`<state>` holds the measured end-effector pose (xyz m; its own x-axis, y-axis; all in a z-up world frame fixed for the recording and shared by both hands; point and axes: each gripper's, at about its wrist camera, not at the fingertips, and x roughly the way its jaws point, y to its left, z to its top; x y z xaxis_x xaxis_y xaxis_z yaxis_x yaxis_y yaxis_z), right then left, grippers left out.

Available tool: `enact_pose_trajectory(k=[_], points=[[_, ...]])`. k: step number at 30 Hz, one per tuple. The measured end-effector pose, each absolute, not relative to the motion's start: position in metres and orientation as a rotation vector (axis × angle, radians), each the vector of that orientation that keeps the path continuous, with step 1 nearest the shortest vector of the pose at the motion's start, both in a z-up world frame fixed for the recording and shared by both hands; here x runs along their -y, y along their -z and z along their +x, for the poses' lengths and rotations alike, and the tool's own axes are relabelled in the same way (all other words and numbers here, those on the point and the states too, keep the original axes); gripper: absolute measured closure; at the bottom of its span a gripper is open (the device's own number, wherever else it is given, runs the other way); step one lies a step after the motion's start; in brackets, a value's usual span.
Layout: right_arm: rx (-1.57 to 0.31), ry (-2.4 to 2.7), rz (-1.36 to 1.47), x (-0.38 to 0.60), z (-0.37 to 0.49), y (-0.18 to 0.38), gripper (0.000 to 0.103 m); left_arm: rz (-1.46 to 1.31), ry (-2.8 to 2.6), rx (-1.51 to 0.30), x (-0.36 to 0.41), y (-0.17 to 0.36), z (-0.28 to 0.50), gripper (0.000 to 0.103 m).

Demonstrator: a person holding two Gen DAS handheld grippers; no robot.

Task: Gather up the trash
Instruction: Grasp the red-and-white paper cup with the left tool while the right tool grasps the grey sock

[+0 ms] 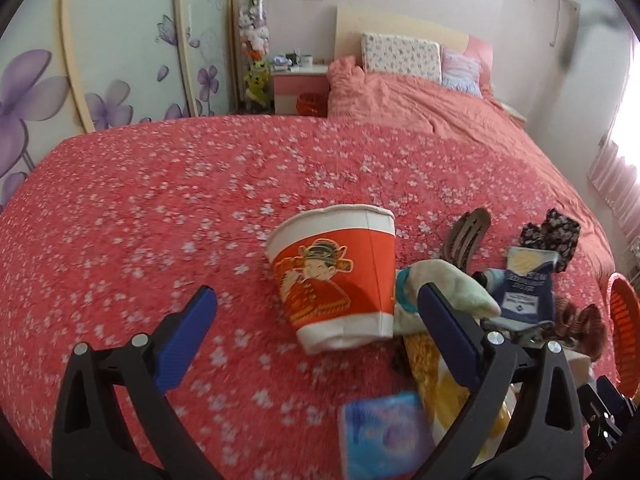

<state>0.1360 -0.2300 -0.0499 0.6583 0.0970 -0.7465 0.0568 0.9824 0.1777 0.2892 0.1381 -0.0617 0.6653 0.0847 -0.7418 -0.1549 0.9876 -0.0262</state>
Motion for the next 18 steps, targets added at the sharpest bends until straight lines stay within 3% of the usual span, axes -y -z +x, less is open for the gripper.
enact_pose_trajectory(k=[5, 13, 18], points=[[-0.89, -0.001, 0.232, 0.24, 0.141, 0.056, 0.069, -0.049, -0.139, -0.873, -0.134, 0.074, 0.309, 0.016], [-0.89, -0.001, 0.22, 0.235, 0.153, 0.061, 0.073, -0.092, -0.151, -0.933, -0.147, 0.088, 0.323, 0.021], [-0.886, 0.001, 0.223, 0.239, 0.154, 0.063, 0.082, -0.11, -0.151, -0.956, -0.152, 0.097, 0.33, 0.027]])
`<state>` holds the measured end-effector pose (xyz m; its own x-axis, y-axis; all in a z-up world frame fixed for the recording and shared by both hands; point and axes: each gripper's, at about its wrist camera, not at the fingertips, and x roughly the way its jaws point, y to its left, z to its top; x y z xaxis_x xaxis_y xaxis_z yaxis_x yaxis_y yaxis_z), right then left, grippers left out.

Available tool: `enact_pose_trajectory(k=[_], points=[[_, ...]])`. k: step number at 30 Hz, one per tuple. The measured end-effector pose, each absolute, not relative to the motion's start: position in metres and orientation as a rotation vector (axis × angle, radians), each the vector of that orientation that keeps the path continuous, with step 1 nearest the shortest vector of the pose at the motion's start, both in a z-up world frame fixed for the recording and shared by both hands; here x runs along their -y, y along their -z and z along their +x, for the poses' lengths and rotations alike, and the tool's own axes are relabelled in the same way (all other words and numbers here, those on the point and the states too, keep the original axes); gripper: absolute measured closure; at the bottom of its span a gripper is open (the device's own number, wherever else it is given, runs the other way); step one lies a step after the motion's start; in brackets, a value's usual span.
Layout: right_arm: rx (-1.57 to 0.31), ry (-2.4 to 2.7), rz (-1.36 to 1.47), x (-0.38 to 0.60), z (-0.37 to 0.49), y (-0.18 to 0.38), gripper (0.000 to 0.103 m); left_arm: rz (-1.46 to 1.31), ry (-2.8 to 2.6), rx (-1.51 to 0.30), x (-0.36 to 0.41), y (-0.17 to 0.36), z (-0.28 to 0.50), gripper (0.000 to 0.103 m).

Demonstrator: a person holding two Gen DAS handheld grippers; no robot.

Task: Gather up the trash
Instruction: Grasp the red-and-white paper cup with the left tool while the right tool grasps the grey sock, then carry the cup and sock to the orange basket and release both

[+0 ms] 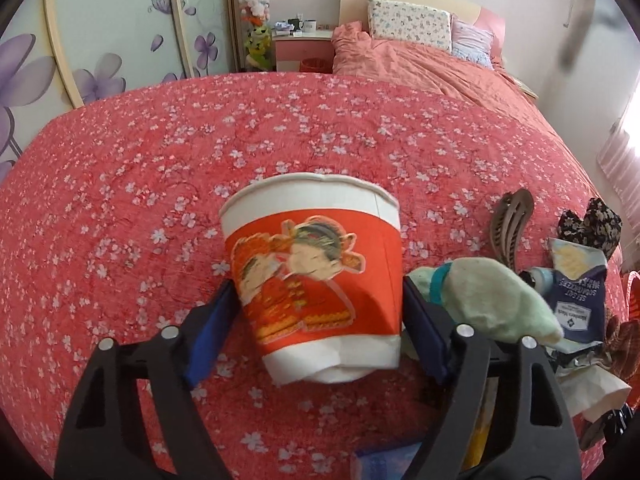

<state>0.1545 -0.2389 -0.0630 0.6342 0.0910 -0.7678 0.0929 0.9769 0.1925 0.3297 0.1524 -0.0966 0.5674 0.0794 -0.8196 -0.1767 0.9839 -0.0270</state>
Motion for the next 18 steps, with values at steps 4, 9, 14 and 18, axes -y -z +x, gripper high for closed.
enact_pose_trajectory(k=[4, 9, 14, 18], points=[[-0.88, -0.008, 0.223, 0.242, 0.154, 0.063, 0.092, -0.097, -0.149, -0.948, -0.154, 0.097, 0.331, 0.028], [-0.832, -0.018, 0.226, 0.247, 0.147, 0.052, 0.093, -0.076, -0.163, -0.908, -0.165, 0.084, 0.319, 0.028], [-0.779, -0.037, 0.248, 0.256, 0.138, 0.038, 0.093, -0.055, -0.159, -0.855, -0.165, 0.059, 0.301, 0.028], [-0.733, -0.048, 0.254, 0.264, 0.131, 0.026, 0.093, -0.031, -0.134, -0.817, -0.153, 0.044, 0.285, 0.028]])
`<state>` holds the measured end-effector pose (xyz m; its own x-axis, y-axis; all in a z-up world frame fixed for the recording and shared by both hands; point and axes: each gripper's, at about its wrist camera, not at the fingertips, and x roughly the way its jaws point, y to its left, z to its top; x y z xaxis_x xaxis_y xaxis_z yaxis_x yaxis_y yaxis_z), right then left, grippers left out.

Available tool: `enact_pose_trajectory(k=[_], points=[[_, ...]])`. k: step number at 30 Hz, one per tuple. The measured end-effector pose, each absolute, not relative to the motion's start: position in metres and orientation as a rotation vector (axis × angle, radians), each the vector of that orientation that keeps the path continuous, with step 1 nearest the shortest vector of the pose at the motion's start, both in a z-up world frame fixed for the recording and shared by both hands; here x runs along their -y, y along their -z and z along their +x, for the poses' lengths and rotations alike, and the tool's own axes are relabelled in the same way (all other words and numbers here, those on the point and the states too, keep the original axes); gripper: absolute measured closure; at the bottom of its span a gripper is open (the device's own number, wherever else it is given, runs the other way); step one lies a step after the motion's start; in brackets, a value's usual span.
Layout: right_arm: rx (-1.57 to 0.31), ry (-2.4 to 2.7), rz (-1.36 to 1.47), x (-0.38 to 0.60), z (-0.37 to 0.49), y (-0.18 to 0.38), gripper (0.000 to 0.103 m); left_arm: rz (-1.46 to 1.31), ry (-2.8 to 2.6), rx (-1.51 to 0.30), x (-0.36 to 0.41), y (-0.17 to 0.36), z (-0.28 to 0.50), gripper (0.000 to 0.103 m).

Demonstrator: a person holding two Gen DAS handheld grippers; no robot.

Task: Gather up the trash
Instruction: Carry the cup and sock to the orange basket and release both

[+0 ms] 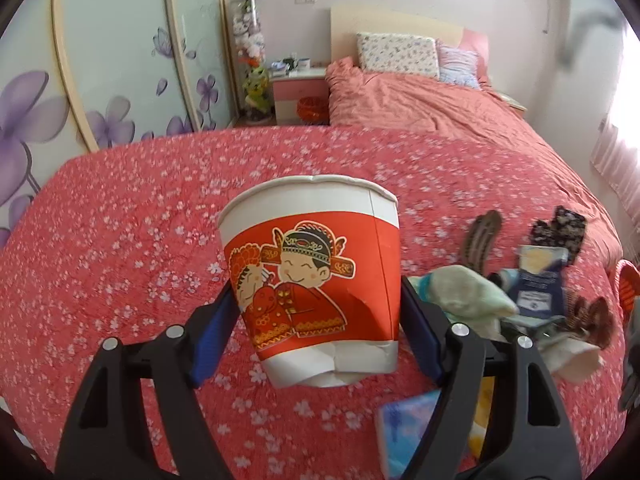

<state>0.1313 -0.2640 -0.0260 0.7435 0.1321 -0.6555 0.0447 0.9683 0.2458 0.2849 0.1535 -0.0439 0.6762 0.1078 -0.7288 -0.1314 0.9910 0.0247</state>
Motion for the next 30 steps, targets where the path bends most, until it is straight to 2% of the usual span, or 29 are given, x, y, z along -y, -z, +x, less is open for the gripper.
enact_pose_trajectory(k=[15, 30], points=[[-0.626, -0.015, 0.253, 0.301, 0.095, -0.008, 0.094, 0.008, 0.086, -0.699, -0.065, -0.023, 0.22, 0.028], [-0.591, 0.179, 0.281, 0.394, 0.076, -0.008, 0.094, 0.057, 0.47, -0.689, 0.114, -0.036, 0.194, 0.028]])
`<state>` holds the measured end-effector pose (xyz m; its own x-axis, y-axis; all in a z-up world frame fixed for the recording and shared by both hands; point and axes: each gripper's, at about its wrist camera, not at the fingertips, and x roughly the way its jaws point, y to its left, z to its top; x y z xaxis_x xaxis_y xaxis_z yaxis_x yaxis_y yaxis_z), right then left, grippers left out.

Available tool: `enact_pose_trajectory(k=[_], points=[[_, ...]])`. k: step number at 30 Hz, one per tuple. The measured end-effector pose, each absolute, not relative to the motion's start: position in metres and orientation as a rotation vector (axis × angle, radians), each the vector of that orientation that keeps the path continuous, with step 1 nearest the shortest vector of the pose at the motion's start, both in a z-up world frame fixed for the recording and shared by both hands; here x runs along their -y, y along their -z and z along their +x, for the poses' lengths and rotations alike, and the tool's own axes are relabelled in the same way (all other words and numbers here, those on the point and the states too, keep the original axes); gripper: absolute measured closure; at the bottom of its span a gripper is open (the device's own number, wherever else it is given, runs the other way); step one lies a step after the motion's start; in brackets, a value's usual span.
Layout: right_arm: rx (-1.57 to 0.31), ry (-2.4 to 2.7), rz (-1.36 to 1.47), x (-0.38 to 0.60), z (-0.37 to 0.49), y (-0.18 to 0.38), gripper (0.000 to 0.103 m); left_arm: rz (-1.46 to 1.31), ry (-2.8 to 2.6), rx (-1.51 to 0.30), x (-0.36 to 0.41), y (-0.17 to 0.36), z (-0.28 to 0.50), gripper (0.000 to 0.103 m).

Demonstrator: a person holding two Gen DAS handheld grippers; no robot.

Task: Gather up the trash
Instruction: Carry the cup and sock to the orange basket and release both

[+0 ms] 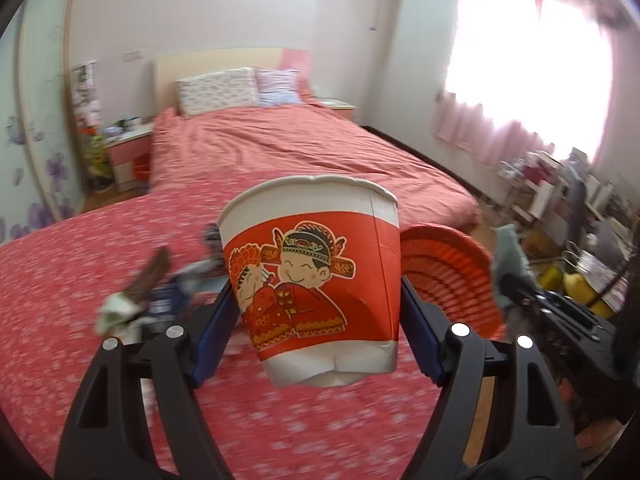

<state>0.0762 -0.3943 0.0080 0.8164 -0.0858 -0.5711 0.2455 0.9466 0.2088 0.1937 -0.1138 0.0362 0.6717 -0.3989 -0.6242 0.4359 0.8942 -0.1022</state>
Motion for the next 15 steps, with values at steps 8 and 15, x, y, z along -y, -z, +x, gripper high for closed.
enact_pose_trajectory(k=[8, 15], points=[[-0.596, 0.216, 0.32, 0.442, 0.078, 0.003, 0.094, 0.098, 0.604, -0.732, 0.199, -0.009, 0.202, 0.028], [-0.597, 0.221, 0.346, 0.465, 0.091, 0.008, 0.094, 0.126, 0.645, -0.783, 0.245, 0.016, 0.225, 0.028]])
